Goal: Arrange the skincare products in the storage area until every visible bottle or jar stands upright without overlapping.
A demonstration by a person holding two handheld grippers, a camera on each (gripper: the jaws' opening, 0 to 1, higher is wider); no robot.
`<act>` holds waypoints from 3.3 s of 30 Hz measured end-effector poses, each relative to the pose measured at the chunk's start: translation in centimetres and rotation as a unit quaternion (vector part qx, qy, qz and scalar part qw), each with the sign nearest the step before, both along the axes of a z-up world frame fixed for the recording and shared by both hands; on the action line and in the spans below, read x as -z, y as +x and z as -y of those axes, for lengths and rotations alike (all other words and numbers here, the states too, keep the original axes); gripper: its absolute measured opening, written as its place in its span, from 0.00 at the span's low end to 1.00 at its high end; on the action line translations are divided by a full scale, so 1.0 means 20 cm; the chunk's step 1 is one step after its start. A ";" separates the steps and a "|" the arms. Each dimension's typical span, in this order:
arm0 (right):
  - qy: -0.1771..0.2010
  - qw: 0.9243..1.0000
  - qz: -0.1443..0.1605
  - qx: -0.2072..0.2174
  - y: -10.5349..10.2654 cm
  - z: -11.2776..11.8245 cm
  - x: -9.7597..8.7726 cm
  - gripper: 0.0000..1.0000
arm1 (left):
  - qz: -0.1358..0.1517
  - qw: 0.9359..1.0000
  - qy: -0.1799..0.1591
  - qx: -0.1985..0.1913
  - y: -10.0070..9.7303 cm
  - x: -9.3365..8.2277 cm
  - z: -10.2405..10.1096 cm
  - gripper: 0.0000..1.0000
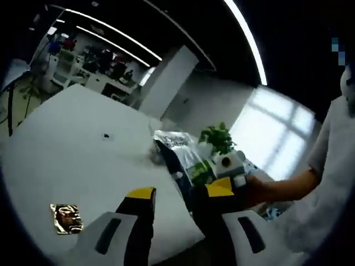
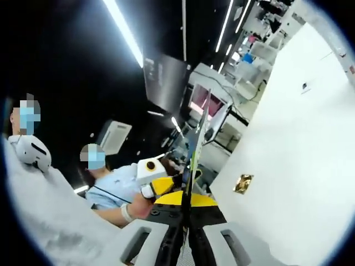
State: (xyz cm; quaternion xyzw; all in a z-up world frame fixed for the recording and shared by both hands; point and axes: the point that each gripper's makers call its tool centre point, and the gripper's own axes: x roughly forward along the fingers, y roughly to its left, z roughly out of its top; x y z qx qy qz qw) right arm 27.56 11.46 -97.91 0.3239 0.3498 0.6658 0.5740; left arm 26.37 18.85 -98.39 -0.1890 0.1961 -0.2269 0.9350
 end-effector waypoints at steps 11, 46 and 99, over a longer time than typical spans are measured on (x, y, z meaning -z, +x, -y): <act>-0.035 0.997 -0.035 0.062 0.25 0.03 0.17 0.00 | -0.045 0.965 0.257 0.035 -0.04 0.35 0.03 0.49; -0.231 0.960 -0.009 0.158 0.94 -0.12 0.58 0.00 | -0.133 0.930 0.336 0.064 -0.14 0.58 -0.04 0.34; -0.447 0.815 0.308 0.203 1.21 0.13 0.66 0.30 | -0.131 0.926 0.348 0.060 -0.14 0.59 -0.08 0.32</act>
